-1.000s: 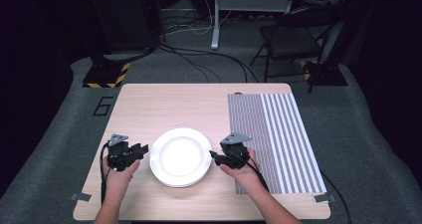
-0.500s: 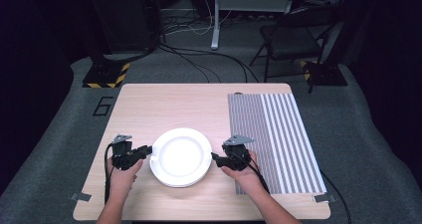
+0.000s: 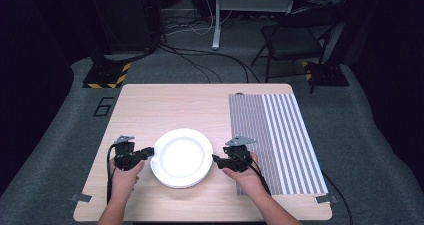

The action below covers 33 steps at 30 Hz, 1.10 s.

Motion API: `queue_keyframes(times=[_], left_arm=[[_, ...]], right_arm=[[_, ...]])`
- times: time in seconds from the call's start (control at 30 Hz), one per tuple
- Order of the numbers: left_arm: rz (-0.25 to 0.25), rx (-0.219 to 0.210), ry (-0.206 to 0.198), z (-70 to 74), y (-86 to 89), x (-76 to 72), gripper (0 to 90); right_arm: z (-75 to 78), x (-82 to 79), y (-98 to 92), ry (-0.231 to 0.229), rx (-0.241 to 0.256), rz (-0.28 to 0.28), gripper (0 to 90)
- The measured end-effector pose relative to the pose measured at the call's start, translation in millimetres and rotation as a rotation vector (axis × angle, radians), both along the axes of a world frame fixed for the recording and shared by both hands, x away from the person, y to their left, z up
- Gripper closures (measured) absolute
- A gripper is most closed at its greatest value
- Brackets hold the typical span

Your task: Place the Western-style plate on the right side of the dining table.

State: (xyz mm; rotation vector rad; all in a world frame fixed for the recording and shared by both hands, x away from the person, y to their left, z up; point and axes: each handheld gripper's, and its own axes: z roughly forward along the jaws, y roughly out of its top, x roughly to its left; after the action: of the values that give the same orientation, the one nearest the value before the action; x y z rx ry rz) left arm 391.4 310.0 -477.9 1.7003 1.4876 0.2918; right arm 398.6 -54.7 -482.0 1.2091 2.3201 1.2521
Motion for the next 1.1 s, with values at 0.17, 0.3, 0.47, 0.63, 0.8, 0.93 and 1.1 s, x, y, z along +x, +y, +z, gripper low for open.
queue_keyframes(times=[0.17,0.3,0.47,0.63,0.8,0.93,1.1], left_arm=[[-0.007,0.019,0.002,-0.9,-1.7,0.1,81.7],[-0.007,0.039,-0.004,-0.4,-4.0,-0.9,81.8],[-0.003,0.034,-0.008,-1.1,-3.5,-1.6,81.9],[-0.004,0.031,-0.007,-1.2,-3.2,-2.7,81.9],[-0.003,0.021,-0.003,-1.6,-2.2,-3.2,81.9],[-0.003,0.023,-0.003,-1.6,-2.6,-3.8,81.8],[-0.004,0.022,-0.004,-2.1,-3.3,-4.7,81.6]], right_arm=[[0.1,-0.8,1.2,-0.005,0.003,0.001,42.5],[2.3,-2.5,3.9,-0.001,0.021,0.003,42.3],[3.9,-3.4,11.3,0.006,0.032,0.016,41.1],[-0.7,-1.7,22.8,0.034,0.031,0.023,40.8],[-6.1,-0.6,30.2,0.06,0.023,0.021,40.7],[-7.6,-0.6,31.6,0.072,0.034,0.017,40.3],[-8.5,-1.9,33.5,0.072,0.029,0.017,40.0]])
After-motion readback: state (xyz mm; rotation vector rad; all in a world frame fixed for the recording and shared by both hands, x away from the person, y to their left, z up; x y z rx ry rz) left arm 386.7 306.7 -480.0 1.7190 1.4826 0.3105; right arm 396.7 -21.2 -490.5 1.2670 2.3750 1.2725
